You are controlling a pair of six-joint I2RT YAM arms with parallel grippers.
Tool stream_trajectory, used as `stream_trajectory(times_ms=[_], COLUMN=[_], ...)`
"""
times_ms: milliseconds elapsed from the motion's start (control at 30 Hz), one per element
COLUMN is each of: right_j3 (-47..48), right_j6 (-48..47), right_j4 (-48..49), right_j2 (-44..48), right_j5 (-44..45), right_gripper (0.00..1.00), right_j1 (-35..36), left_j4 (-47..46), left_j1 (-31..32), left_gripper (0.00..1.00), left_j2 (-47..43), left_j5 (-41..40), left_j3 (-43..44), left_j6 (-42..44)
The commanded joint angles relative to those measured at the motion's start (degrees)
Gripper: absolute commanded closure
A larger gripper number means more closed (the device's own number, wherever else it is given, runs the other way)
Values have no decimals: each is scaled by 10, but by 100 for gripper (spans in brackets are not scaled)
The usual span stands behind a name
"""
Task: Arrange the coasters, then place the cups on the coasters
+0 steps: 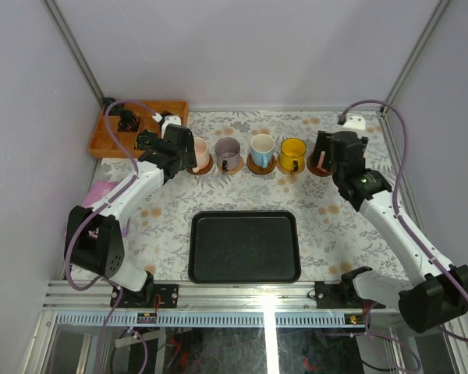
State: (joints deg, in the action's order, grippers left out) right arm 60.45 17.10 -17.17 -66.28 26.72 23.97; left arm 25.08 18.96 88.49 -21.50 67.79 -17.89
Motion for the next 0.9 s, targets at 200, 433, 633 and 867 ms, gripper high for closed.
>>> stream_trajectory(times_ms=[200, 433, 633, 867], right_j3=[-57, -107, -140, -149], right_j6=[77, 116, 106, 95], right_j4=[20, 35, 68, 72], right_j2=[44, 109, 167, 173], right_j5=[-108, -45, -9, -2], right_gripper=[12, 9, 7, 5], right_j1=[-234, -287, -287, -287], left_j4=[55, 81, 86, 66], left_j1=[-96, -172, -172, -172], left_gripper=[2, 0, 0, 0], left_j2=[-129, -207, -248, -296], left_j5=[-40, -60, -107, -124], left_j3=[-60, -82, -96, -131], left_j6=[-77, -70, -68, -77])
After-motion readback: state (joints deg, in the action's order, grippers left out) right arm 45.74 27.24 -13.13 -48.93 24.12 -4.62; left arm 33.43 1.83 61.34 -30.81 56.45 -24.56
